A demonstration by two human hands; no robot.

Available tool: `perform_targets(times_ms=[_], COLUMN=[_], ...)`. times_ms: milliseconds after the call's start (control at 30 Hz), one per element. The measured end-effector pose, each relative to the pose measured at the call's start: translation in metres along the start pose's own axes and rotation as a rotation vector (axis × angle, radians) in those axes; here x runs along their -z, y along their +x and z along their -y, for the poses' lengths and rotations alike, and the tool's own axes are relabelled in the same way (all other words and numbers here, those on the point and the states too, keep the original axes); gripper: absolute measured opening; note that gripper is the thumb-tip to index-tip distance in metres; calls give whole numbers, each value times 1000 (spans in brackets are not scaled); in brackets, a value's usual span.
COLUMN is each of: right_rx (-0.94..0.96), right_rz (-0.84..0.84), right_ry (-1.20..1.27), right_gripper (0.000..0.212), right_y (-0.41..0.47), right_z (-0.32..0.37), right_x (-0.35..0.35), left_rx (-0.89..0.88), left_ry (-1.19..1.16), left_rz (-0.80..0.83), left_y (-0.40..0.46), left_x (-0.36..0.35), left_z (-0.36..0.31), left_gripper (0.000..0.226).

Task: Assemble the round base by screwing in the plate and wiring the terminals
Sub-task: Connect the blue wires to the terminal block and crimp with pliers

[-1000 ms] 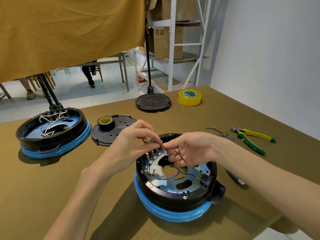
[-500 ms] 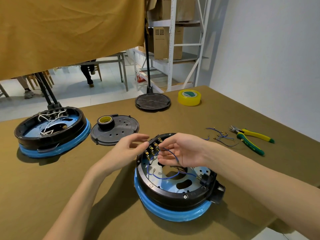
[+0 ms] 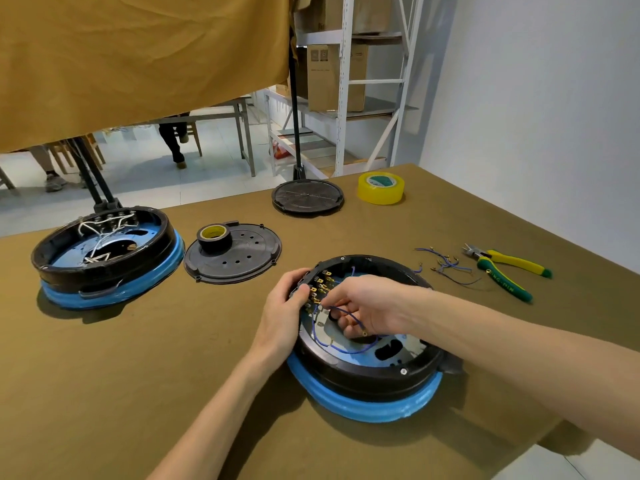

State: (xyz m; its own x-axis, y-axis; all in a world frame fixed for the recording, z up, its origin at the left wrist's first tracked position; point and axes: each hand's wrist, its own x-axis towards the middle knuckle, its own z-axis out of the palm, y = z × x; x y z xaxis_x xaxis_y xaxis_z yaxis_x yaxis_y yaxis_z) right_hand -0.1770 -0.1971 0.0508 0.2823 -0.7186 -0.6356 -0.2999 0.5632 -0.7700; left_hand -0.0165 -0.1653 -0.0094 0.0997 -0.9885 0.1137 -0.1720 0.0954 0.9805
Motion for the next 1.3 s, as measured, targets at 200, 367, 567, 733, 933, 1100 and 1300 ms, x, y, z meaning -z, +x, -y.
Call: perform_targets(times_ms=[200, 367, 567, 733, 933, 1100, 1300], right_rx=[-36, -58, -111, -112, 307, 1193, 1197], right_rz=[-21, -60, -78, -37, -139, -411, -451], right_ry=[-75, -61, -70, -80, -182, -924, -1209], right_gripper=[12, 7, 9, 13, 6, 3, 16], right_y=[2, 7, 9, 5, -6, -20, -17], right_z=[0, -2, 2, 4, -2, -6, -21], right_x=[5, 3, -1, 1, 0, 19, 25], left_rx=[-25, -25, -30, -34, -38, -36, -28], left_ry=[-22, -37, -65, -48, -65, -40, -23], left_rz=[-121, -125, -124, -124, -116, -134, -105], left_y=[-7, -7, -7, -6, -6, -3, -2], left_x=[-12, -13, -13, -12, -13, -10, -5], left_z=[2, 4, 6, 7, 7, 5, 5], left_gripper=[34, 34, 35, 35, 34, 33, 33])
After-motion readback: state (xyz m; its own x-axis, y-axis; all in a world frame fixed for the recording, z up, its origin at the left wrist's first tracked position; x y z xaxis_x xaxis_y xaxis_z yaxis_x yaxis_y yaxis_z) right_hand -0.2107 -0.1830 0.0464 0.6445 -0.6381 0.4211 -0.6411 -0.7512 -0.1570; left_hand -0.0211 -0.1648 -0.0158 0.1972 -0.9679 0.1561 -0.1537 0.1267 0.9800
